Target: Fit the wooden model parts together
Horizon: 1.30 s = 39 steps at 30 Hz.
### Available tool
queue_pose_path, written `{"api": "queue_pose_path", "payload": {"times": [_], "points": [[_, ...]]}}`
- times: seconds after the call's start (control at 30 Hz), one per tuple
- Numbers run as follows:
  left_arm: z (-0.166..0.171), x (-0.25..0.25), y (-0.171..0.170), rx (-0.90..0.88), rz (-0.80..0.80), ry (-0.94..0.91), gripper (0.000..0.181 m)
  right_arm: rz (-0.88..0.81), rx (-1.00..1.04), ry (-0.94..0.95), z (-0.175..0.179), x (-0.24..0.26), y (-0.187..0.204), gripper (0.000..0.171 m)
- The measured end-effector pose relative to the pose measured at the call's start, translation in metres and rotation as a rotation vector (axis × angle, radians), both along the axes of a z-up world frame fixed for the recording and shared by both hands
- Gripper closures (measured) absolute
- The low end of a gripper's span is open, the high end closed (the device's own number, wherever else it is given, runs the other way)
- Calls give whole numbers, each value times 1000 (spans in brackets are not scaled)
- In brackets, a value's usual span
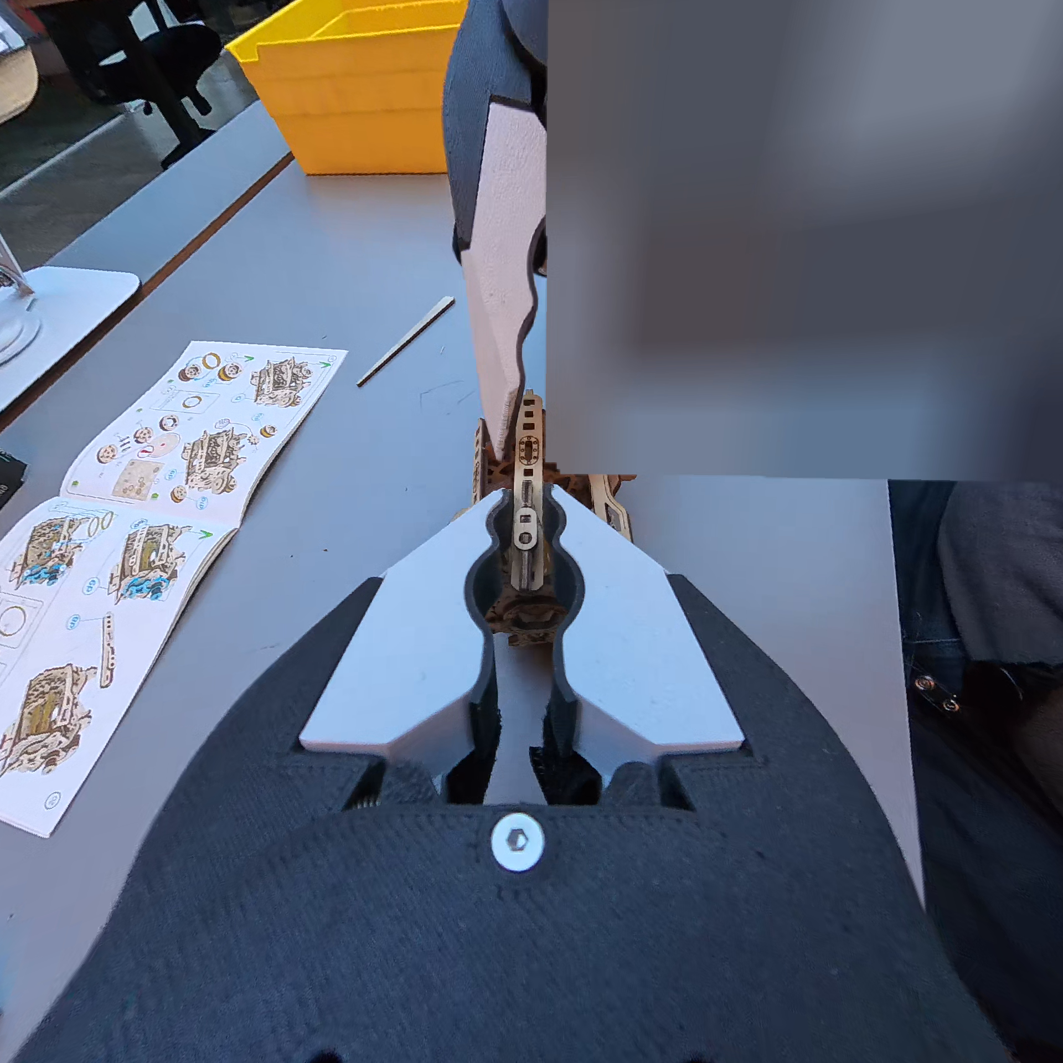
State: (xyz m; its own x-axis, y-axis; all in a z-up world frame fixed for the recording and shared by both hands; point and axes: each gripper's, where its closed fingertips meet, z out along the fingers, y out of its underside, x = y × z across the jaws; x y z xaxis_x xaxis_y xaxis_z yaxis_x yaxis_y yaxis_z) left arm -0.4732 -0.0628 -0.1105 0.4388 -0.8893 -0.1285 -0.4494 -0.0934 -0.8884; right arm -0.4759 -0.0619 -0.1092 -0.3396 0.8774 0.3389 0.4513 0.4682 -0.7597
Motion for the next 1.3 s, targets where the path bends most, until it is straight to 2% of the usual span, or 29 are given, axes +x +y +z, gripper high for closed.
{"api": "queue_pose_path", "payload": {"times": [0.2,0.4,0.67,0.87,1.3], "points": [[-1,-1,1,78,12,60,174,-3,-72,16,6,1,2,153],[-1,0,2,93,33,104,174,1,-20,-8,-1,17,16,154],[-2,0,2,85,41,112,174,14,-241,117,21,25,18,165],[-2,-1,2,85,46,117,174,16,-302,87,11,24,19,171],[-3,-4,7,97,78,115,173,21,-243,101,6,22,22,171]]}}
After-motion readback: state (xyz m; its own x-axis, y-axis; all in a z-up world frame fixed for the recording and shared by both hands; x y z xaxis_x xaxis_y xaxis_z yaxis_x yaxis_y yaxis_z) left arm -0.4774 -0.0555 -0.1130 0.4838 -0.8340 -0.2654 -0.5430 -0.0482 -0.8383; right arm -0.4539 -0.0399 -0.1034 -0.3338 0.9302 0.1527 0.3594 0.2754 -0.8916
